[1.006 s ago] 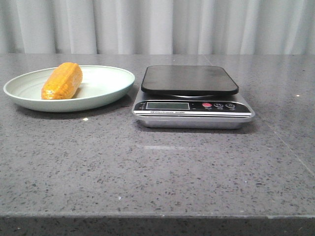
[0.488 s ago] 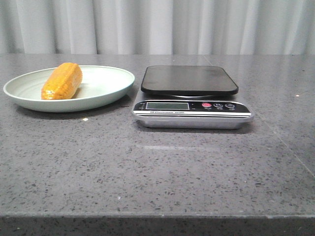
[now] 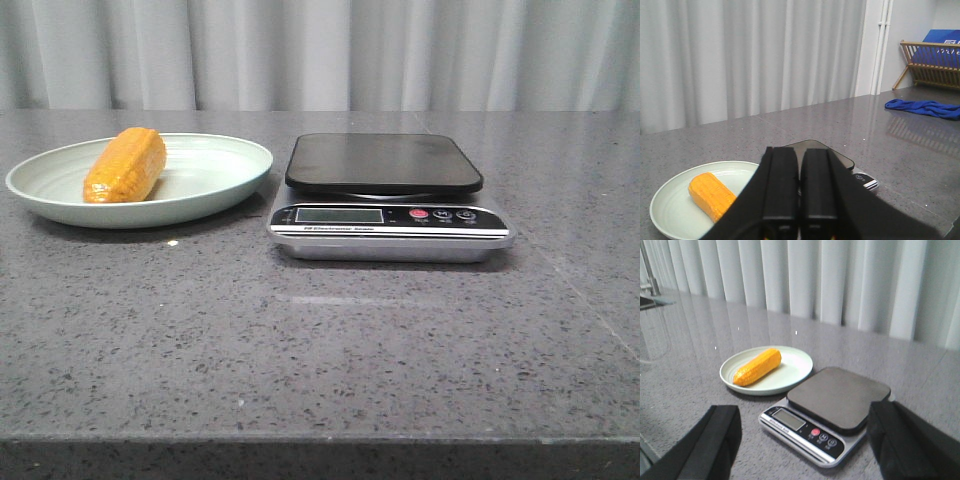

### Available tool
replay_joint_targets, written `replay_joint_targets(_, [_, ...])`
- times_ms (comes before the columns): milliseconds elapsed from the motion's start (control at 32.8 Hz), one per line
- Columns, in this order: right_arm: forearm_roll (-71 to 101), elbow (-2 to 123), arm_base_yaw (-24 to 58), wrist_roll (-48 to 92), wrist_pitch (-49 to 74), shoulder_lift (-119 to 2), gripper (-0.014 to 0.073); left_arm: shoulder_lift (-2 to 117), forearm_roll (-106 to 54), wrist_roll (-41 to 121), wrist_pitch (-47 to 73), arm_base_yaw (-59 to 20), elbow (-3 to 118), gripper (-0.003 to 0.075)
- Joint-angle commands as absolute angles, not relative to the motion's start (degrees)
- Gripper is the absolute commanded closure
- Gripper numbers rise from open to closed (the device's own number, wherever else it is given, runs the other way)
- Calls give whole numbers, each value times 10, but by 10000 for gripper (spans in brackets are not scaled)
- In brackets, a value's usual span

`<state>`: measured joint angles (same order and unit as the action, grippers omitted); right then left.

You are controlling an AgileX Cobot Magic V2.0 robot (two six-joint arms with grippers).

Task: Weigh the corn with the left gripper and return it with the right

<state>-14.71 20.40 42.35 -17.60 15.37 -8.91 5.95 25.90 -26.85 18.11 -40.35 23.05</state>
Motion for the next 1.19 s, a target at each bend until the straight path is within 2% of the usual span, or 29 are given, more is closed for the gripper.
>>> replay_joint_targets(0, [-192,177,421,-169,53,-61,-20,67,263,-269,139,-407,245,594])
replay_joint_targets(61, [-198,160,421,-169,34,-55,4,67,263,-269,139,-407,245,594])
replay_joint_targets(122, [-198,154,421,-169,27,-55,89,67,263,-269,139,-407,245,594])
replay_joint_targets(244, [-198,152,421,-169,43,-55,440,67,263,-269,139,-407,245,594])
replay_joint_targets(274, [-197,152,421,-170,45,-55,456,67,263,-269,139,-407,245,594])
replay_joint_targets(366, [-197,152,421,-170,45,-55,417,67,263,-269,139,-407,245,594])
replay_joint_targets(884, [-197,152,421,-170,45,-55,423,67,261,-269,139,-407,245,594])
replay_joint_targets(976, [-197,152,421,-170,45,-55,423,67,212,-269,140,-399,245,594])
replay_joint_targets(1037, [-197,152,421,-170,45,-55,423,67,151,-268,141,-380,245,594])
replay_joint_targets(1159, [-197,152,421,-170,45,-55,423,67,146,-268,130,-300,238,594])
